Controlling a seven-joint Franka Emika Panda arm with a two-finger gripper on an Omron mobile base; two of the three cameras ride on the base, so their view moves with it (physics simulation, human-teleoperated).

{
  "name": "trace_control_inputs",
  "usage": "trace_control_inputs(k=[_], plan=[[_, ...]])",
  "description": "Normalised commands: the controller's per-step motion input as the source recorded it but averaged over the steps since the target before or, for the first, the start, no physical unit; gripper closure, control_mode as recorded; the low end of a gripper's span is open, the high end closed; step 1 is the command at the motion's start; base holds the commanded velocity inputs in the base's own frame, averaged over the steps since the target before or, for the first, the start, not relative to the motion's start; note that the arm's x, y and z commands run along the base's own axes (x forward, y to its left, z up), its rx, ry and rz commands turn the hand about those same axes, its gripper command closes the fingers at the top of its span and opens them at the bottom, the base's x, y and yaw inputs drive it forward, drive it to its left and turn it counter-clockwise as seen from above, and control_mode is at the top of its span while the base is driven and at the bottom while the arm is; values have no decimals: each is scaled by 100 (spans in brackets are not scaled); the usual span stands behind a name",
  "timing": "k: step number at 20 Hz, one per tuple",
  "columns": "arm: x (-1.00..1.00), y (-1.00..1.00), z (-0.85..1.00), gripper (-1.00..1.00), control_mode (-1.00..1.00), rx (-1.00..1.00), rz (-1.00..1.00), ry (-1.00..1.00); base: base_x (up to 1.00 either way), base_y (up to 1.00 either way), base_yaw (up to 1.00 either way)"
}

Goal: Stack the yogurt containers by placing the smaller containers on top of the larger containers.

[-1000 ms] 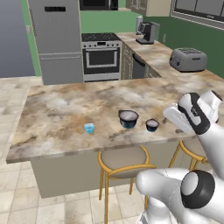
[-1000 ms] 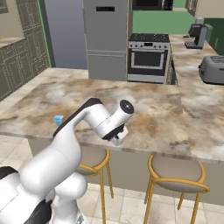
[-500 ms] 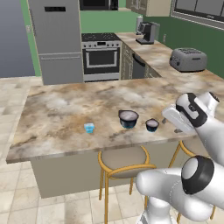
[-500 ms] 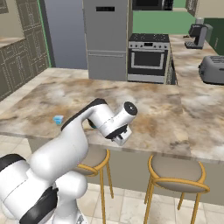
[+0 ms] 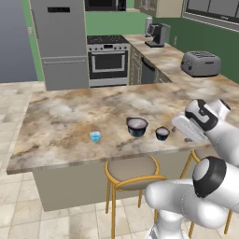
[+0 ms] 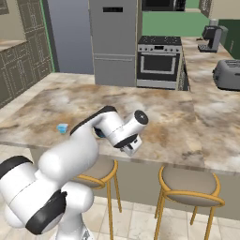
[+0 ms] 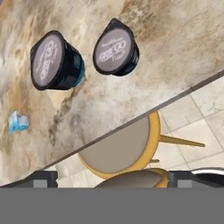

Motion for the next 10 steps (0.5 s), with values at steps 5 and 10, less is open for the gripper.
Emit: trace_control_inputs(k=[5,10], plan=[[18,0,-15,-100,-100,0,0,-3,0,0,0],[25,0,-14,-100,-100,0,0,-4,0,0,0]])
